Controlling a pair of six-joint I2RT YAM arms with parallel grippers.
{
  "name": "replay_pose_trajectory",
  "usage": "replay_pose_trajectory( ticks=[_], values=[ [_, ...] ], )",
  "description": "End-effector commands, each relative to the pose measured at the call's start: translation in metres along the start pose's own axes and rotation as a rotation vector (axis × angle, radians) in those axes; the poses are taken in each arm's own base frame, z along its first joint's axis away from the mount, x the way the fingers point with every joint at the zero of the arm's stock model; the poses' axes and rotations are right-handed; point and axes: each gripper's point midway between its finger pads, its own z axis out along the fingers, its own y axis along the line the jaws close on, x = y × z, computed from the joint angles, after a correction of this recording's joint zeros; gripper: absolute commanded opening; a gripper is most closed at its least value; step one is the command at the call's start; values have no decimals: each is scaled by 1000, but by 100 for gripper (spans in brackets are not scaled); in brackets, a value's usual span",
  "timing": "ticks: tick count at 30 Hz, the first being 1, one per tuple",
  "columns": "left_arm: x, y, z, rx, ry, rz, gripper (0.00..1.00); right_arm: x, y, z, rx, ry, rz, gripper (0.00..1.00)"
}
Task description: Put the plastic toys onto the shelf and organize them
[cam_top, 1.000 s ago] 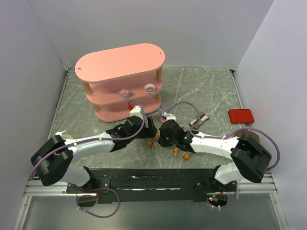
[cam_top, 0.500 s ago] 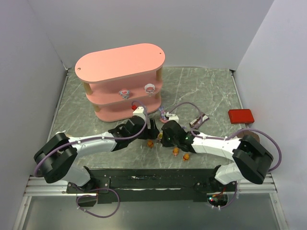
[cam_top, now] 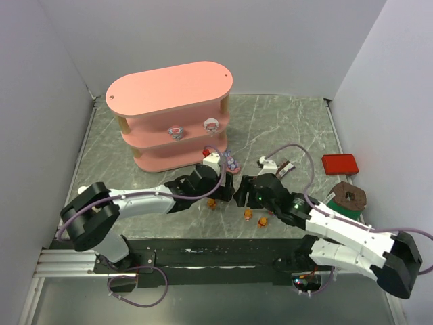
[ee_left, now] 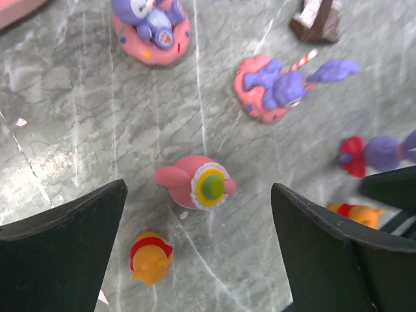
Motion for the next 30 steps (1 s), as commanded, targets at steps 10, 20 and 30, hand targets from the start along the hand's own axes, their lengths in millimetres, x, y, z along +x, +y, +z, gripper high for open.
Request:
replay_pose_trajectory(
  ticks=[10, 20, 30],
  values=[
    [14, -10, 25, 49, 59, 139, 99, -22, -24, -31, 98, -98, 57, 88],
    [25, -10, 43, 40, 102, 144, 84, -24, -29, -33, 116, -111, 55, 88],
    [23, -2, 44, -14, 87, 106, 31, -23, -33, -32, 123, -120, 62, 87]
  ],
)
